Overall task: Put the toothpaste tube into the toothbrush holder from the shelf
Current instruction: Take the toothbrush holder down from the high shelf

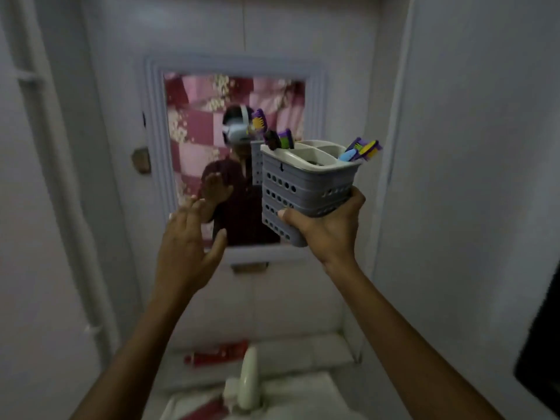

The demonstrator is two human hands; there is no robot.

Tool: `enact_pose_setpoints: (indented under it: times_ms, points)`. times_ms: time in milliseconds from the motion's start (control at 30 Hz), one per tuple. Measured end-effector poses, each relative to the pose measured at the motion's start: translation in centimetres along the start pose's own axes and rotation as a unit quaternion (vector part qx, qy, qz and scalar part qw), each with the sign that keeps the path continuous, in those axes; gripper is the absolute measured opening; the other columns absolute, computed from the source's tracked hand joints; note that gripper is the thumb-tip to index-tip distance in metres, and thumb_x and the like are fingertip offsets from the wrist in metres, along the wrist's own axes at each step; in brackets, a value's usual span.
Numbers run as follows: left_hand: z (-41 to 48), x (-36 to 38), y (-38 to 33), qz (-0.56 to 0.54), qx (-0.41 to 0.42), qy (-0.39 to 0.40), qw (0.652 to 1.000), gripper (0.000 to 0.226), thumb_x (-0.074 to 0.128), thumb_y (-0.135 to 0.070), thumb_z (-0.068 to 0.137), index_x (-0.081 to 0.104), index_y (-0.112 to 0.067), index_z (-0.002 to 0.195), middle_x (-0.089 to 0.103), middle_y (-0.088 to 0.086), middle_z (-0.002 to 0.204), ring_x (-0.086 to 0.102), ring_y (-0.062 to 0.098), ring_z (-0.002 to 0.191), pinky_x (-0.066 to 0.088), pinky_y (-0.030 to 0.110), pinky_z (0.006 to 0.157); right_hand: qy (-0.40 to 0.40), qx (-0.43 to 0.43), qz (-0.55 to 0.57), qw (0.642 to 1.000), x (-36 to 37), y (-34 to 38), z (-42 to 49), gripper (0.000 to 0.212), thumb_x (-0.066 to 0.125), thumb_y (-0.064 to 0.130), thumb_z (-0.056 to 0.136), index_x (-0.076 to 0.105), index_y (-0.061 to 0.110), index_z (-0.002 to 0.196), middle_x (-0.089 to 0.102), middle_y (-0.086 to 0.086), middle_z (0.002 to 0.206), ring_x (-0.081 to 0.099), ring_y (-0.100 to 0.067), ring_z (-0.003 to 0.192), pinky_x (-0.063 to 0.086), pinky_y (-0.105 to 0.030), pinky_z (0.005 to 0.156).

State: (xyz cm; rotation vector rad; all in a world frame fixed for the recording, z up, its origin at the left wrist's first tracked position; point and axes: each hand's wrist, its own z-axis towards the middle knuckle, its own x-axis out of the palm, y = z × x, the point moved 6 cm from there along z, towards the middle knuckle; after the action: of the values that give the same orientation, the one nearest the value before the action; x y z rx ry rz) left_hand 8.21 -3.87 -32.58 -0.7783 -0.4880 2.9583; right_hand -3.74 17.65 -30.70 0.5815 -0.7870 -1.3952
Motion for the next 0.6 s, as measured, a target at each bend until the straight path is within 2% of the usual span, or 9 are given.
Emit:
enact_pose_setpoints:
  times_ms: [67, 167, 300, 433, 500, 600]
  points:
    - [-3.5, 1.9, 2.7, 0.000, -0.047, 0.041, 0.998, 0.063, 0.048, -0.040, 0.083, 0.038, -0.006, 0.135, 0.045, 0.019, 0.140, 0.041, 0.035, 0.130, 0.033, 0.050, 0.109, 0.005, 0.024, -0.007, 1.000, -0.2, -3.4, -2.9, 0.108, 0.095, 0.033, 0.044, 0.033, 0.011, 0.130, 0.053, 0.002, 0.124, 0.058, -0.008, 0.101, 0.047, -0.001, 0.074]
    - [-8.4, 4.4, 5.7, 0.005, -0.093, 0.103, 0.990, 0.065, 0.046, -0.040, 0.082, 0.040, -0.001, 0.133, 0.047, 0.023, 0.137, 0.043, 0.039, 0.127, 0.033, 0.054, 0.108, 0.017, 0.062, -0.023, 0.998, -0.4, -8.1, -6.8, 0.108, 0.098, 0.022, 0.047, 0.032, 0.008, 0.131, 0.051, 0.001, 0.125, 0.058, -0.002, 0.099, 0.044, 0.002, 0.073]
    - [-14.1, 6.5, 8.8, 0.004, -0.154, 0.164, 0.974, 0.063, 0.050, -0.035, 0.084, 0.038, -0.001, 0.135, 0.043, 0.023, 0.141, 0.040, 0.039, 0.131, 0.032, 0.053, 0.109, 0.026, 0.103, -0.040, 0.994, -0.7, -13.3, -11.5, 0.113, 0.094, 0.025, 0.042, 0.031, 0.003, 0.134, 0.051, -0.003, 0.128, 0.056, -0.013, 0.107, 0.042, 0.003, 0.077]
    - [-19.0, 7.7, 11.2, 0.016, -0.202, 0.210, 0.957, 0.058, 0.057, -0.024, 0.087, 0.037, -0.003, 0.137, 0.043, 0.021, 0.142, 0.040, 0.037, 0.131, 0.033, 0.048, 0.108, 0.023, 0.150, -0.058, 0.987, -2.1, -18.2, -16.1, 0.112, 0.091, 0.023, 0.041, 0.031, 0.003, 0.134, 0.048, -0.003, 0.127, 0.054, -0.010, 0.106, 0.044, 0.000, 0.079]
    - [-21.1, 8.2, 12.2, 0.016, -0.223, 0.233, 0.947, 0.057, 0.056, -0.027, 0.087, 0.038, -0.005, 0.136, 0.046, 0.019, 0.139, 0.042, 0.036, 0.128, 0.035, 0.046, 0.104, 0.015, 0.168, -0.061, 0.984, -3.1, -20.3, -18.0, 0.110, 0.092, 0.019, 0.042, 0.032, 0.002, 0.133, 0.047, -0.003, 0.127, 0.055, -0.004, 0.104, 0.043, -0.001, 0.081]
    - [-24.3, 9.6, 13.8, 0.016, -0.241, 0.289, 0.926, 0.058, 0.055, -0.034, 0.081, 0.045, -0.007, 0.131, 0.052, 0.019, 0.132, 0.047, 0.034, 0.123, 0.038, 0.043, 0.100, 0.020, 0.194, -0.063, 0.979, -4.5, -23.8, -20.9, 0.108, 0.093, 0.012, 0.044, 0.032, -0.002, 0.132, 0.047, -0.005, 0.127, 0.051, 0.015, 0.108, 0.044, -0.004, 0.086]
